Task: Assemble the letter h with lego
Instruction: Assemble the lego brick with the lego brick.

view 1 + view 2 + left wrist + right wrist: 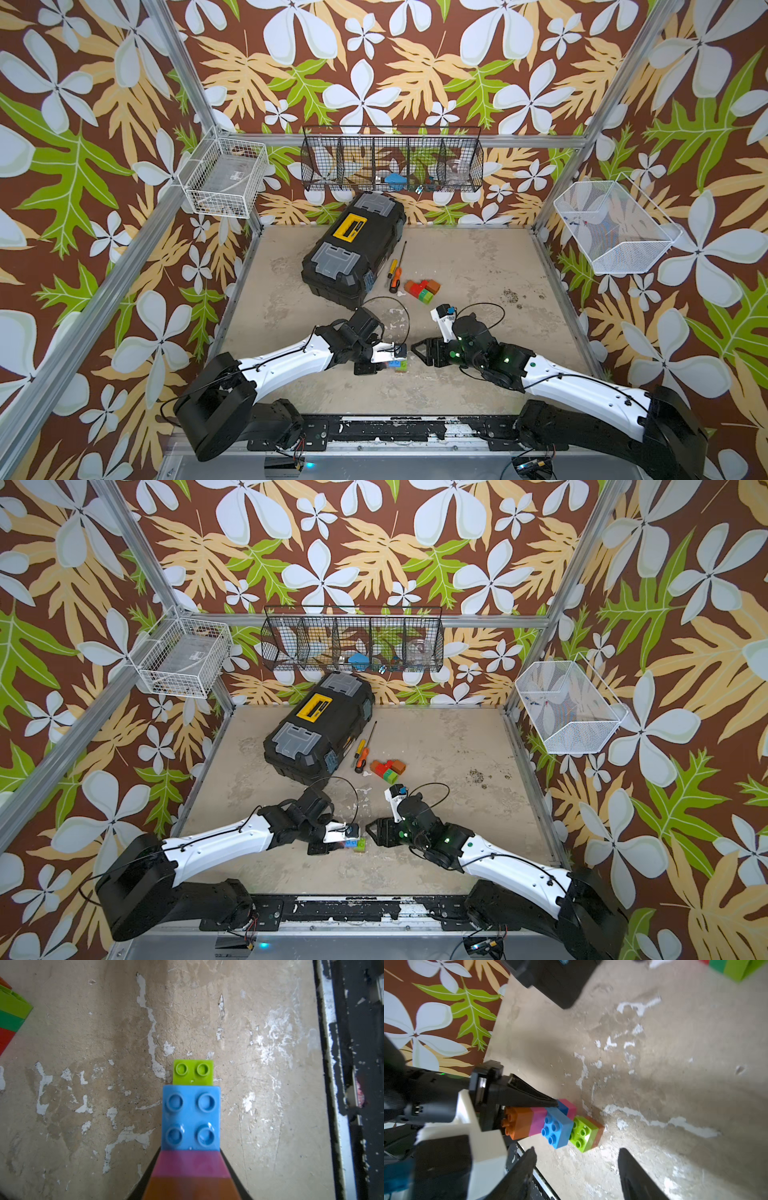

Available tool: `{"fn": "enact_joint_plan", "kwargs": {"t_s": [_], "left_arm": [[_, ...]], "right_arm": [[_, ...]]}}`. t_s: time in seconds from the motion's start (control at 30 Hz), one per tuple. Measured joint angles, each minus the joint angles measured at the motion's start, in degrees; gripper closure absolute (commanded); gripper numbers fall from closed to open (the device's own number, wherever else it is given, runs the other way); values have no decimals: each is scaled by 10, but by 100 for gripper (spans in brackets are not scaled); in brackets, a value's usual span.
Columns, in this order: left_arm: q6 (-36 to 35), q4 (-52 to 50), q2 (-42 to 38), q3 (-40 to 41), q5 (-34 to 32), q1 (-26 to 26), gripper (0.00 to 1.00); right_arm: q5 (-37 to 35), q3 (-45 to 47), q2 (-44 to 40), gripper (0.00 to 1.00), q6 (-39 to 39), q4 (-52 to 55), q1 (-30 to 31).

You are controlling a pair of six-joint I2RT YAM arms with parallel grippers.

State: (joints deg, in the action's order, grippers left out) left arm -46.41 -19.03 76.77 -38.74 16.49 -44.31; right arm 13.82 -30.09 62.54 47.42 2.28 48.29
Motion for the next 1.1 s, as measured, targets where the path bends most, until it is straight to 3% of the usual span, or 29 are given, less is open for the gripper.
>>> {"fn": "enact_joint_plan", "kwargs": {"t_s": [0.33,0.53,0.9,1.1], "left_arm": [[-4,4,25,-9,4,0,79],[-4,8,30,-12,5,0,76],[-9,7,16,-8,0,0,61],[-12,7,15,-6,0,0,55]], "right_arm": [[71,5,36,35,21,-6,-2],[88,5,51,40,21,-8,-2],[101,-9,62,59,21,-5,-2],[101,-21,64,60,31,1,-2]]}}
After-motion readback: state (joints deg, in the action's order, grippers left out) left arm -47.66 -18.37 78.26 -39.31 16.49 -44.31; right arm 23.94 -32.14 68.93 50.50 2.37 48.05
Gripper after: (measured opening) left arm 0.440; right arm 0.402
